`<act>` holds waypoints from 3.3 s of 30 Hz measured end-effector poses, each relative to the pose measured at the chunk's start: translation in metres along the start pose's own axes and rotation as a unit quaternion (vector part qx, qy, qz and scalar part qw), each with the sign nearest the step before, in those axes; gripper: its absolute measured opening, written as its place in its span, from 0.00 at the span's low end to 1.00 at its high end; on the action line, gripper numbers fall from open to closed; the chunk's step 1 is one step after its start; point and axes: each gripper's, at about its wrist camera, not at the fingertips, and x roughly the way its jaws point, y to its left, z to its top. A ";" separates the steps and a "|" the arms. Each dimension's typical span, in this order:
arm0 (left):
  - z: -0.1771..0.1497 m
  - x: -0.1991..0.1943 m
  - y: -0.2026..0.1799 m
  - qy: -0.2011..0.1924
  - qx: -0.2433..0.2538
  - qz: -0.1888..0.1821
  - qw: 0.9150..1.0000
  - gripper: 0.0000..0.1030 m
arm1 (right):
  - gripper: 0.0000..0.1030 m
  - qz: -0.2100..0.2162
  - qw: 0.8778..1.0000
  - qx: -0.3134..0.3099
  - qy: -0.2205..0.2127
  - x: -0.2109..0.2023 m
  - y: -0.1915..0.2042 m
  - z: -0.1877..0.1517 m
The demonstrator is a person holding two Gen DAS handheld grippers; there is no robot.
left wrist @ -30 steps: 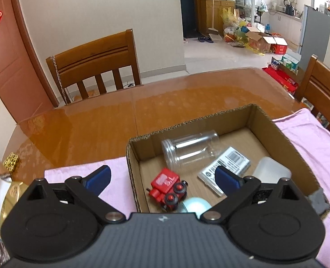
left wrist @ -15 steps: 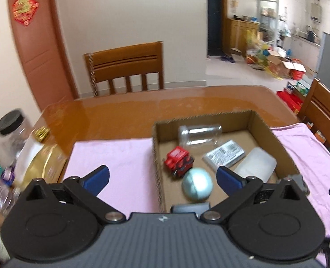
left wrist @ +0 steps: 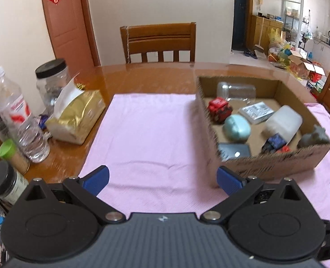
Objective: Organize rigid objects
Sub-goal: 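Open the right tool to drop the cat toy while the left tool releases the train, then grasp the gold capsule bottle with the right tool while the left tool approaches the correction tape, then close the left tool on the silver correction tape, then carry the capsule bottle and correction tape over the box with both tools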
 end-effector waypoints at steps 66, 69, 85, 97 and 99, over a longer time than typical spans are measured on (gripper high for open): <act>-0.045 0.076 -0.151 0.091 0.075 -0.098 0.988 0.99 | 1.00 -0.031 0.999 0.016 -0.006 0.035 -0.086 -0.075; -0.047 0.074 -0.143 0.093 0.067 -0.091 0.989 0.99 | 1.00 -0.030 0.999 0.015 -0.009 0.035 -0.086 -0.076; -0.046 0.071 -0.148 0.088 0.074 -0.100 0.988 0.87 | 1.00 -0.026 1.000 0.009 -0.006 0.035 -0.087 -0.074; -0.047 0.071 -0.145 0.087 0.092 -0.114 0.985 0.87 | 1.00 -0.023 0.999 0.017 -0.016 0.032 -0.084 -0.053; -0.046 0.071 -0.144 0.088 0.092 -0.115 0.985 0.87 | 1.00 -0.029 0.999 0.014 -0.013 0.034 -0.082 -0.050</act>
